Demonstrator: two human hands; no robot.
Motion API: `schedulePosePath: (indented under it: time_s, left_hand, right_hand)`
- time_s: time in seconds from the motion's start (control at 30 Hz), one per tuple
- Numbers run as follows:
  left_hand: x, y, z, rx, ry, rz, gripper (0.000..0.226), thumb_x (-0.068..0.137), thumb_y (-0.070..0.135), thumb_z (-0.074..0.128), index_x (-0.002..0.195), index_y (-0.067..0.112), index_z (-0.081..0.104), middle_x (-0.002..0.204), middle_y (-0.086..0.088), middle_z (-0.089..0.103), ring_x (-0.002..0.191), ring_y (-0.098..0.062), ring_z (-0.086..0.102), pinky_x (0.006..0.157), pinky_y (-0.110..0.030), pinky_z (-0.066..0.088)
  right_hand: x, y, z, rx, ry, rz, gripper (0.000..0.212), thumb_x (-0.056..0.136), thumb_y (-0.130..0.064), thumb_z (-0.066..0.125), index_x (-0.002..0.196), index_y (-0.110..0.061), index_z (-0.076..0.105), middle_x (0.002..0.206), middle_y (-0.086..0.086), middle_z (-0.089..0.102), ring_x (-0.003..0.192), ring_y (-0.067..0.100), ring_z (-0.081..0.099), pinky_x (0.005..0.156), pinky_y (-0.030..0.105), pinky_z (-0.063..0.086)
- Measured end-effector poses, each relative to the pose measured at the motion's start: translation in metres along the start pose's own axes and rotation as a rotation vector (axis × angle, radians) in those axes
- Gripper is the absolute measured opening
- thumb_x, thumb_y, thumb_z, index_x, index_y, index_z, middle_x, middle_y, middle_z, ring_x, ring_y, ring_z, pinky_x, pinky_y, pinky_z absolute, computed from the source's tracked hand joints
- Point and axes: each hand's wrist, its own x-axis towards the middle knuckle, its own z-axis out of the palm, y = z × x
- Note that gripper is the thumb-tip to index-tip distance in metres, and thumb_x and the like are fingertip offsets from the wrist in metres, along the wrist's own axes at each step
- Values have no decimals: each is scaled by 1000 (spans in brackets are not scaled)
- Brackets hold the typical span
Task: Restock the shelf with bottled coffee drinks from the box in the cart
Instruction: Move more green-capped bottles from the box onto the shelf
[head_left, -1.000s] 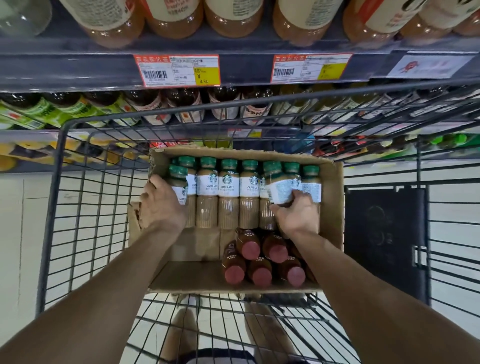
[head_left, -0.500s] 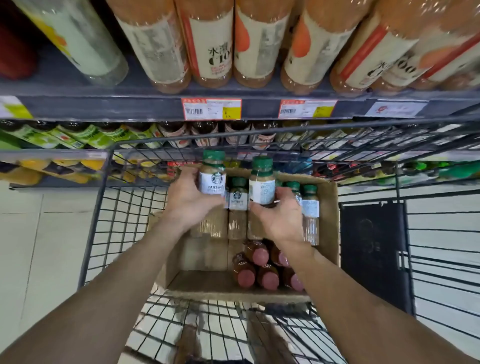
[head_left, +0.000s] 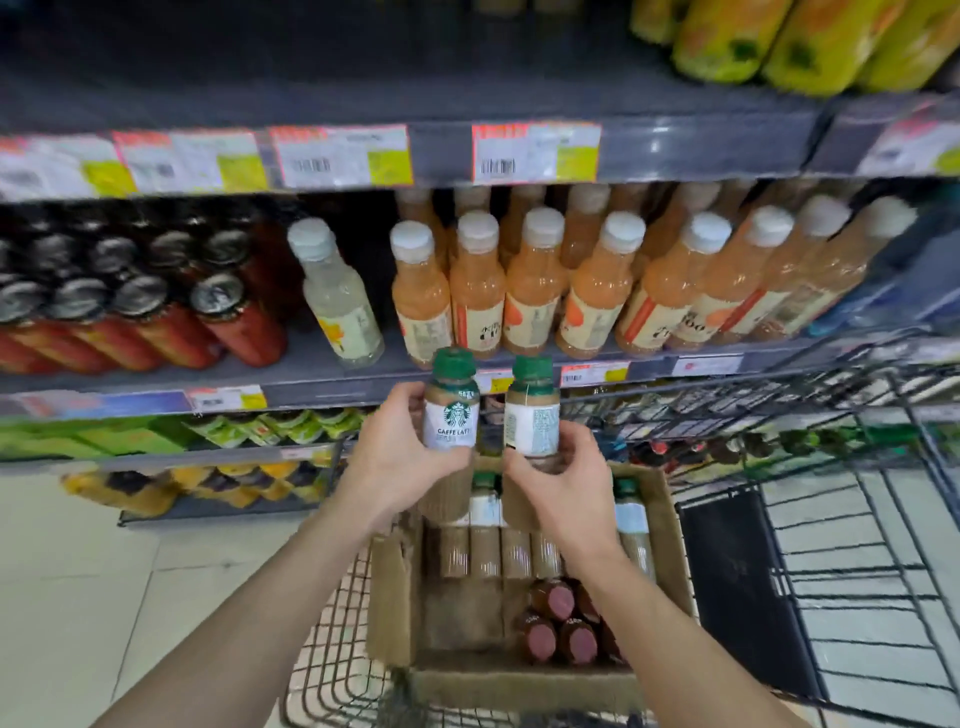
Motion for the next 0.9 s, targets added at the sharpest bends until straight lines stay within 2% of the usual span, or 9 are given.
schedulePosePath:
  time_s: [0.13,0.27,0.33,0.5,0.6,0.67,0.73,0.8,0.9]
  left_hand:
    - [-16,27,-36,-12,5,110,64,58,27,85,111,30,49,98,16,66,90,-2,65,80,-28,55]
    - [-24,67,-72,-19,41,245,57,63,17,84,105,35,49,96,16,66,84,7,63,71,-11,49]
    - [-25,92,-90,0,73,323,59,61,18,85,100,41,47,93,19,65,82,9,62,71,-11,50]
    - [-18,157,-136,24,131,505,57,56,29,84,100,38,49,92,18,66,82,5,64,72,-17,52]
    - [-13,197,-163,21,178,596,58,59,26,87,100,38,48,94,20,65,84,9,62,73,-12,50]
    - [-7,219,-178,7,196,621,60,60,24,87,107,30,51,95,19,66,83,9,63,73,-13,52]
    - [2,237,-190,-18,212,630,62,61,21,88,111,23,52,95,16,66,82,7,64,72,-12,53]
    - [13,250,-198,-51,236,621,62,61,18,89,111,22,51,95,15,66,82,7,64,71,-11,52]
    - [29,262,-205,-90,263,604,63,61,17,89,109,25,49,97,17,64,85,6,65,74,-14,53]
  right_hand:
    - [-13,-48,-10,54,29,-74,49,73,-36,81,115,-29,55,103,-15,65,90,0,62,80,26,52]
    - [-21,-104,-22,65,56,-212,48,75,-34,80,116,-29,55,105,-17,63,90,-8,58,71,9,43]
    - [-23,-134,-30,82,63,-272,46,76,-32,81,114,-31,55,104,-18,63,88,-10,58,69,6,43]
    - [-22,-211,-49,101,124,-448,45,74,-27,82,110,-32,57,100,-16,67,89,-10,60,72,10,47]
    - [-14,-251,-58,115,141,-521,47,73,-33,81,114,-32,59,103,-19,67,93,-7,61,79,19,50]
    - [-6,-274,-62,103,134,-569,49,74,-36,80,117,-33,58,105,-22,67,96,-6,61,81,22,51]
    - [2,-295,-64,94,131,-620,49,76,-34,79,119,-32,58,107,-23,65,97,-8,60,81,18,51]
    - [13,-312,-63,89,128,-653,50,77,-31,79,122,-27,57,107,-22,64,97,-10,60,79,13,51]
    - [31,-330,-57,67,114,-671,52,76,-29,79,123,-22,59,107,-16,67,96,-7,62,81,18,54]
